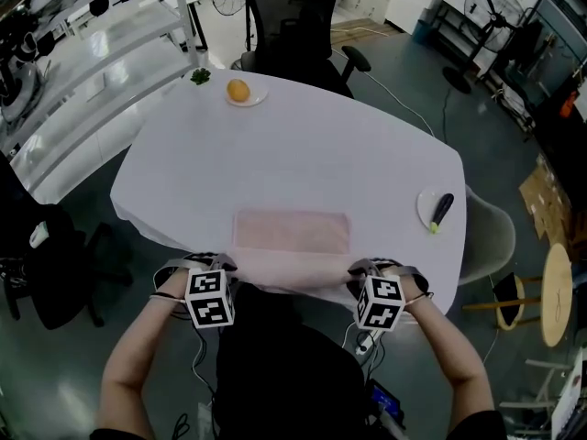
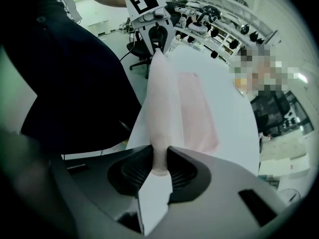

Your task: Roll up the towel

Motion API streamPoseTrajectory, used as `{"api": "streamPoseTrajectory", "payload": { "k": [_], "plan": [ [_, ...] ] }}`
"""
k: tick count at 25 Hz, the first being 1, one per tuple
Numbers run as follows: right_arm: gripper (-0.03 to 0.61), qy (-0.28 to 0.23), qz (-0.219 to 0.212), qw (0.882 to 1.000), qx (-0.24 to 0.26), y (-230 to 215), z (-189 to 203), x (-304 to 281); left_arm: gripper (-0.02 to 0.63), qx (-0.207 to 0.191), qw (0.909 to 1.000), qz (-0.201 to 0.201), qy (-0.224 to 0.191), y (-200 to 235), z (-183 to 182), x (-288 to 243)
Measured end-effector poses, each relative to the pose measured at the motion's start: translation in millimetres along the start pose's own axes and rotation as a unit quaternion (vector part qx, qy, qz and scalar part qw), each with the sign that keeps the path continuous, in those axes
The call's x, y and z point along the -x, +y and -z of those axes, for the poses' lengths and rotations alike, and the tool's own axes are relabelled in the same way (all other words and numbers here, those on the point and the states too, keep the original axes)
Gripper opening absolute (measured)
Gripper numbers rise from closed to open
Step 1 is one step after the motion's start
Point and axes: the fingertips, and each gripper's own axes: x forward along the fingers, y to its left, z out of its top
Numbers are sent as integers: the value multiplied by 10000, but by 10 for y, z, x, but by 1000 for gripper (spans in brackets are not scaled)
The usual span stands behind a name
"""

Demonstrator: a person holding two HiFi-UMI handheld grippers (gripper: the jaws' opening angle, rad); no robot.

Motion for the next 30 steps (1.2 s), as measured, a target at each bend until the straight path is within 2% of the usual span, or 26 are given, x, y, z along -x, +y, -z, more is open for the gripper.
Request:
{"api": "streamPoseTrajectory", "payload": {
  "k": [7, 12, 19, 23, 27, 30],
  "plan": [
    [107, -38, -1, 9996, -289, -468, -25, 0, 105, 443, 9988, -124, -186, 459, -49, 79],
    [115, 60, -95, 9995, -307, -753, 7, -109, 114, 267, 9995, -68, -124, 760, -60, -7],
    [120, 289, -652, 9959, -553, -944, 40, -367, 115, 276, 9989, 389, -17, 979, -16, -258],
    [121, 426, -831, 9933, -684, -980, 63, -504, 115, 301, 9980, 556, 73, 998, 29, -420],
    [132, 506, -882, 9914, -825, -991, 85, -602, 120, 301, 9981, 515, 143, 992, 56, -554],
    [152, 479, -724, 9934, -744, -1026, 94, -602, 153, 267, 9989, 367, 128, 1007, 46, -571]
  ]
}}
